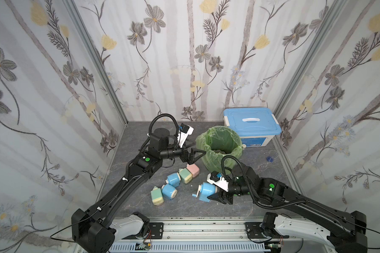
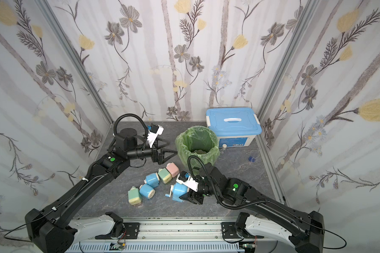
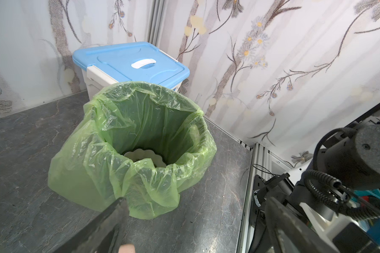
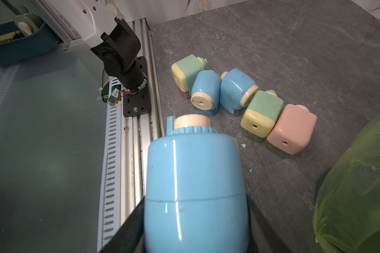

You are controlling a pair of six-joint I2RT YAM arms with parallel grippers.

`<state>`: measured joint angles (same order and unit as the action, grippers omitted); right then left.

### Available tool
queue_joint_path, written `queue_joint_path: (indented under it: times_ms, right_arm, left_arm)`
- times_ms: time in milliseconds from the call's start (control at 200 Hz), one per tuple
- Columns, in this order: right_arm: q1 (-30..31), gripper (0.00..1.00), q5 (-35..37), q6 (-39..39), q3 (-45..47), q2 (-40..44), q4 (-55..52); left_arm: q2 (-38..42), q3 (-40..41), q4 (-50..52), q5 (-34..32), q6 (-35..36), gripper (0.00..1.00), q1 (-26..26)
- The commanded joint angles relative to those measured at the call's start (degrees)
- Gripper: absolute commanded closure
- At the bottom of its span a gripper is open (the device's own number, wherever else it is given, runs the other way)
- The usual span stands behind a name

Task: Take out the pencil sharpener tray and clean the shavings
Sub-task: Pick up the pencil sharpener from the center of the board.

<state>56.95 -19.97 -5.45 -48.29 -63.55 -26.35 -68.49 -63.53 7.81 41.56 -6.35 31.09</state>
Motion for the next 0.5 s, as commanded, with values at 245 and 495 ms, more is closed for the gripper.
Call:
queue_joint_path:
  times_ms: [245,495]
  right_arm:
    - [-2.02,0.53,-3.42,-0.31,-4.67,1.06,-3.30]
    - [-5.34,0.53,-5.57,-1.77,-7.18,0.70,-5.16]
  left_arm:
    - [-0.94,-1.79,4.53,-1.50,6.92,0.00,2.92]
    - [-1.91,-2.39,10.02,-4.50,11.16,0.00,6.47]
